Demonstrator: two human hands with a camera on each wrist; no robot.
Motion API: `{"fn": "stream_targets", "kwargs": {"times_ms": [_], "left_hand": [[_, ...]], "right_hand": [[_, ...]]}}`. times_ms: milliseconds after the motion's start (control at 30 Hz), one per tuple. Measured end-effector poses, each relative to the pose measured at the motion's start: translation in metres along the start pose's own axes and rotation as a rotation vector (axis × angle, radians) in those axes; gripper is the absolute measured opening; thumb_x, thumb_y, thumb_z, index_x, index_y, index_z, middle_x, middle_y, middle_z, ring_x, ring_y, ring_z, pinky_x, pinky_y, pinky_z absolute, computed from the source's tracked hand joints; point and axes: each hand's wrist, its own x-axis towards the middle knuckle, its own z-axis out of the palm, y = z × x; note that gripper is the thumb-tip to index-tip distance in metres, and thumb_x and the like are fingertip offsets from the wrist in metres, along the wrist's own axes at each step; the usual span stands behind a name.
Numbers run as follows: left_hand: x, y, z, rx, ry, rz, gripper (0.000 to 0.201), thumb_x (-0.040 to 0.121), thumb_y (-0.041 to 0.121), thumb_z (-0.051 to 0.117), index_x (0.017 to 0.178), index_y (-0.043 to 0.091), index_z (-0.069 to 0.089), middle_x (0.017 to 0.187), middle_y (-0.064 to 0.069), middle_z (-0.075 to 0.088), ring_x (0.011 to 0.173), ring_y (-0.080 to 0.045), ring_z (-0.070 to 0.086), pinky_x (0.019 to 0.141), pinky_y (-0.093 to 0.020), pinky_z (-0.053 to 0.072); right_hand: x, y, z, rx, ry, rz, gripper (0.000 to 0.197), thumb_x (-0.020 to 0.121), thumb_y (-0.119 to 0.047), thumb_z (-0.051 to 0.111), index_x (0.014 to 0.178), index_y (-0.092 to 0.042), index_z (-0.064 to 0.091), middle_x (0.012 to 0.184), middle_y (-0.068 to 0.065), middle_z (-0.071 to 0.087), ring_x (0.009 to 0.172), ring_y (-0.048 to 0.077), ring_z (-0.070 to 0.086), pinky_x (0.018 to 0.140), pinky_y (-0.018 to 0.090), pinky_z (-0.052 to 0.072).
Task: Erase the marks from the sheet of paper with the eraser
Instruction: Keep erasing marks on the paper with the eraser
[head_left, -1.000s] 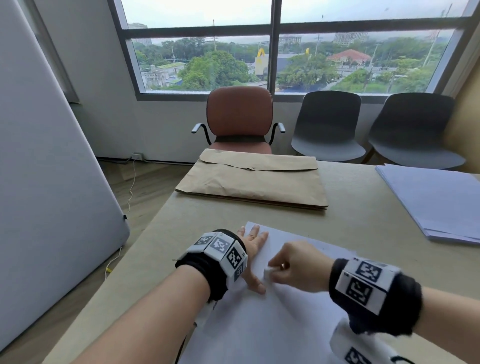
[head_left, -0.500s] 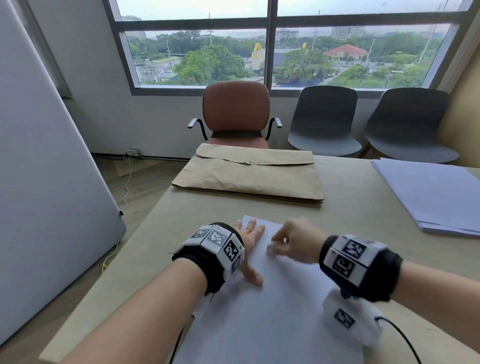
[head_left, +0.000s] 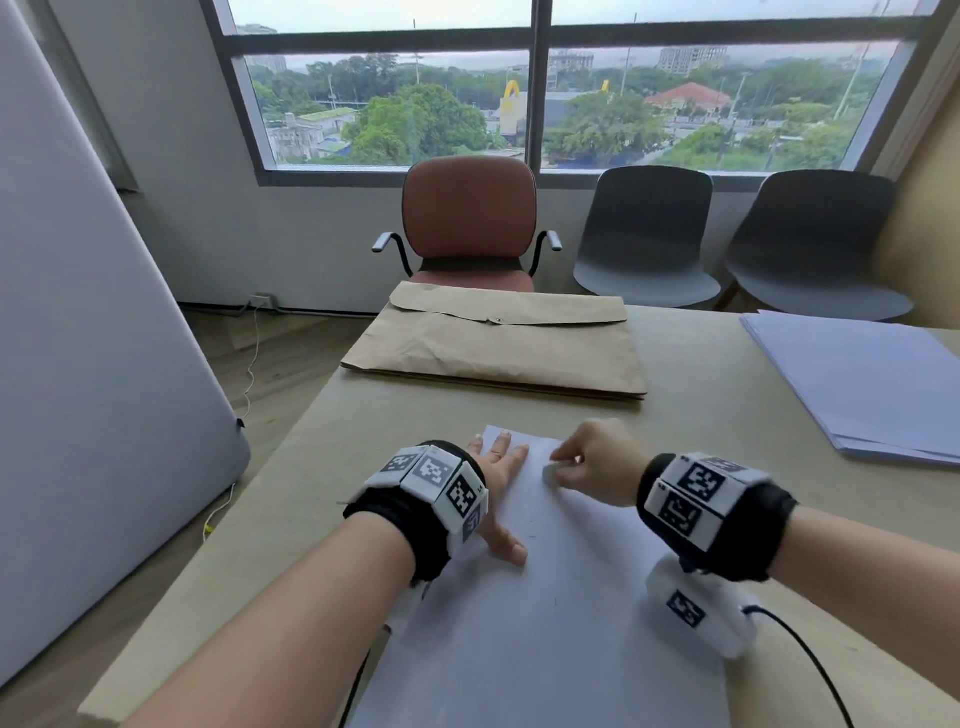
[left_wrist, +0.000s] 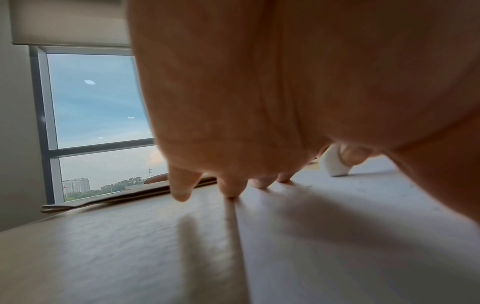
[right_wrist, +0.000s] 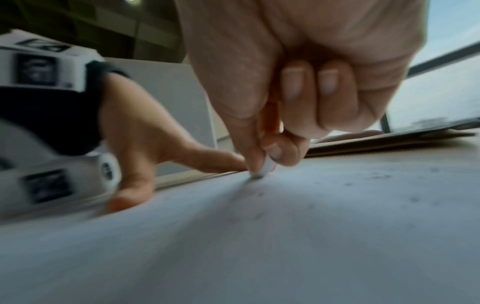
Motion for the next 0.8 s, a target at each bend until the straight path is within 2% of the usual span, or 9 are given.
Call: {"fn": "stream_targets", "kwargs": {"times_ms": [100, 167, 267, 367, 433, 533, 600, 700, 800], "left_hand": [[0.002, -0.001, 0.0, 0.016, -0.006, -0.001, 0.117, 0.076, 0.056, 0.067, 0.148, 0.022, -0.02, 0.156, 0.001, -0.023, 0.145, -0.023, -0.014, 0.117, -0.05, 0.002], [0.003, -0.002, 0.0, 0.019, -0.007, -0.002, 0.117, 0.076, 0.056, 0.067, 0.147, 0.022, -0.02, 0.156, 0.001, -0.023, 0.145, -0.023, -0.015, 0.117, -0.05, 0.002], [0.002, -0.001, -0.001, 0.017, -0.007, -0.004, 0.117, 0.076, 0.056, 0.066, 0.148, 0.022, -0.02, 0.156, 0.001, -0.023, 0.145, -0.023, -0.014, 0.117, -0.049, 0.002], [0.001, 0.0, -0.001, 0.016, 0.001, -0.003, 0.117, 0.076, 0.056, 0.067, 0.148, 0.022, -0.019, 0.156, 0.001, -0.022, 0.146, -0.022, -0.013, 0.116, -0.049, 0.003], [0.001, 0.0, 0.0, 0.017, 0.002, -0.005, 0.117, 0.076, 0.056, 0.067, 0.148, 0.023, -0.019, 0.156, 0.002, -0.022, 0.146, -0.022, -0.013, 0.116, -0.049, 0.004], [0.002, -0.002, 0.0, 0.02, 0.003, -0.002, 0.117, 0.076, 0.056, 0.067, 0.148, 0.023, -0.019, 0.156, 0.002, -0.022, 0.145, -0.021, -0.014, 0.116, -0.048, 0.005], [0.003, -0.003, 0.0, 0.028, 0.0, -0.003, 0.117, 0.076, 0.057, 0.066, 0.148, 0.024, -0.02, 0.156, 0.002, -0.023, 0.145, -0.021, -0.014, 0.116, -0.048, 0.005], [0.003, -0.001, -0.001, 0.042, -0.001, -0.012, 0.117, 0.076, 0.057, 0.066, 0.148, 0.023, -0.02, 0.156, 0.002, -0.022, 0.146, -0.022, -0.012, 0.116, -0.048, 0.004], [0.0, 0.001, 0.0, 0.039, 0.008, -0.008, 0.116, 0.077, 0.056, 0.066, 0.148, 0.022, -0.019, 0.157, 0.001, -0.021, 0.146, -0.022, -0.011, 0.116, -0.046, 0.004]], "right_hand": [[-0.025, -0.006, 0.009, -0.024, -0.071, -0.083, 0.034, 0.086, -0.025, 0.054, 0.054, -0.016, 0.056, 0.054, -0.002, 0.052, 0.058, 0.017, 0.046, 0.063, 0.027, 0.041], [-0.041, -0.011, 0.011, -0.02, -0.165, -0.133, 0.043, 0.086, -0.028, 0.055, 0.045, -0.024, 0.044, 0.044, -0.005, 0.046, 0.049, 0.012, 0.037, 0.056, 0.024, 0.034], [-0.03, -0.003, 0.004, 0.014, -0.175, -0.084, 0.022, 0.085, -0.032, 0.059, 0.068, -0.024, 0.071, 0.056, -0.008, 0.053, 0.058, 0.011, 0.045, 0.063, 0.026, 0.043], [-0.004, 0.006, -0.002, 0.016, -0.009, -0.006, 0.025, 0.085, -0.028, 0.058, 0.091, -0.009, 0.072, 0.079, 0.004, 0.069, 0.082, 0.025, 0.061, 0.073, 0.03, 0.049], [-0.003, 0.007, 0.003, -0.002, 0.029, -0.013, 0.028, 0.086, -0.027, 0.055, 0.088, -0.003, 0.07, 0.089, 0.014, 0.07, 0.087, 0.03, 0.062, 0.074, 0.032, 0.05], [-0.029, 0.001, 0.013, -0.037, -0.08, -0.099, 0.037, 0.087, -0.029, 0.054, 0.053, -0.015, 0.055, 0.054, -0.004, 0.057, 0.055, 0.013, 0.047, 0.059, 0.027, 0.039], [-0.042, -0.006, 0.014, -0.031, -0.169, -0.134, 0.043, 0.086, -0.031, 0.055, 0.046, -0.022, 0.043, 0.047, -0.005, 0.048, 0.049, 0.012, 0.037, 0.054, 0.024, 0.032], [-0.026, -0.003, 0.003, -0.02, -0.165, -0.083, 0.022, 0.084, -0.034, 0.058, 0.072, -0.02, 0.071, 0.071, 0.0, 0.067, 0.064, 0.013, 0.051, 0.069, 0.028, 0.047], [-0.004, 0.001, -0.002, -0.016, -0.004, -0.012, 0.03, 0.083, -0.03, 0.058, 0.095, -0.006, 0.07, 0.097, 0.013, 0.071, 0.091, 0.028, 0.063, 0.082, 0.036, 0.053]]}}
